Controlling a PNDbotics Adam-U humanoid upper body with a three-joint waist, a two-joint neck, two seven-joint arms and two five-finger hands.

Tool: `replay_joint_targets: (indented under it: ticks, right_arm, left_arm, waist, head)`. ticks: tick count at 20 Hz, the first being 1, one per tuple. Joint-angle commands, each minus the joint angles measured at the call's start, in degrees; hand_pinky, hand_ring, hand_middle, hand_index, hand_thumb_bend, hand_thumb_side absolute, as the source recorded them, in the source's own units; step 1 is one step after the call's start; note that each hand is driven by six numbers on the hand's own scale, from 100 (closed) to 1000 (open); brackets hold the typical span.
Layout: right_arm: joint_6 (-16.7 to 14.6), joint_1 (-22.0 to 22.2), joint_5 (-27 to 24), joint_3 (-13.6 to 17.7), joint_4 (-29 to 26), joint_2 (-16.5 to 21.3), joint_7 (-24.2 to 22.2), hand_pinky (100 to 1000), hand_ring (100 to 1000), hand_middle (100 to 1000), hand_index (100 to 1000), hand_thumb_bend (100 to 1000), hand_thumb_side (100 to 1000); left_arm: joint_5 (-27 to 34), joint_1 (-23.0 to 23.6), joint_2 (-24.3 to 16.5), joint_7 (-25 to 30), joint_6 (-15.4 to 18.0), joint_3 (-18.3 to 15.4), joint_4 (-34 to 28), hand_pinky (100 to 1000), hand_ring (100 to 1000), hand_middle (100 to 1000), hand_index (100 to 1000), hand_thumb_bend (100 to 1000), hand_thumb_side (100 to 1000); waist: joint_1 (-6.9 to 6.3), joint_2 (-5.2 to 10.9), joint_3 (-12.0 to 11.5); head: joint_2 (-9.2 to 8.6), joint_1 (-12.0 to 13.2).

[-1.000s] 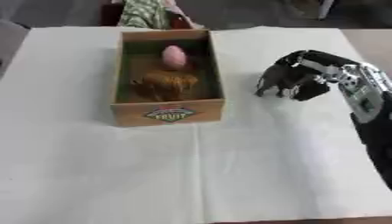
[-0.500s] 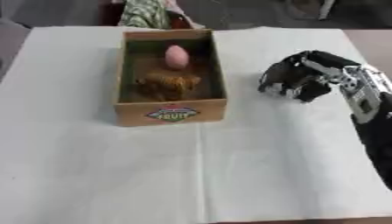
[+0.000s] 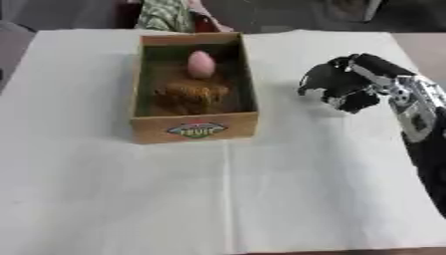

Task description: Pick up objects on the table and place them in the box.

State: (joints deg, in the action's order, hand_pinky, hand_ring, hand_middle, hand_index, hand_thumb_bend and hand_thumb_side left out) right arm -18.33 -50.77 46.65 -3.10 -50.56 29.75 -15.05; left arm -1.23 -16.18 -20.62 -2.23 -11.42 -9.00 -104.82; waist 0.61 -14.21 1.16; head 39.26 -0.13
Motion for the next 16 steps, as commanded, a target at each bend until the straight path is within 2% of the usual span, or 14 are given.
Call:
replay_joint_targets:
  ticks: [1, 9, 12, 16]
  right_arm:
    - [0.0, -2.2, -2.1, 0.9, -3.2, 1.7, 2.1, 321, 377, 346, 520, 100, 178]
    - [-0.5, -6.0, -5.4, 0.3, -6.1, 1.0, 2.4, 321, 370, 339, 514, 100, 158]
    - [-1.0, -9.1, -5.2, 0.1, -6.5, -0.2, 2.7, 315, 367, 339, 516, 100, 148]
    - [-1.4, -12.6, -3.6, -0.1, -4.4, -2.3, 3.0, 319, 368, 341, 518, 100, 148]
  left_arm:
    - [0.2, -0.3, -0.7, 0.2, 0.1, -0.6, -0.8, 755, 421, 542, 730, 593, 450]
    - [0.4, -0.1, -0.7, 0.4, 0.1, -0.5, -0.8, 756, 420, 542, 727, 592, 449]
    - [0.5, -0.1, -0.6, 0.5, 0.2, -0.4, -0.9, 756, 420, 542, 727, 592, 449]
    - [0.6, -0.3, -0.4, 0.6, 0.2, -0.2, -1.2, 756, 420, 541, 727, 592, 449]
  waist:
    - [0.05, 1.25, 0.0]
    - [0.12, 1.67, -0.1]
    - [0.31, 1.98, -0.5]
    - [0.50, 2.09, -1.2]
  head:
    - [0.00, -0.2]
    - [0.35, -0.4]
    - [0.45, -0.9]
    - [0.29, -1.4]
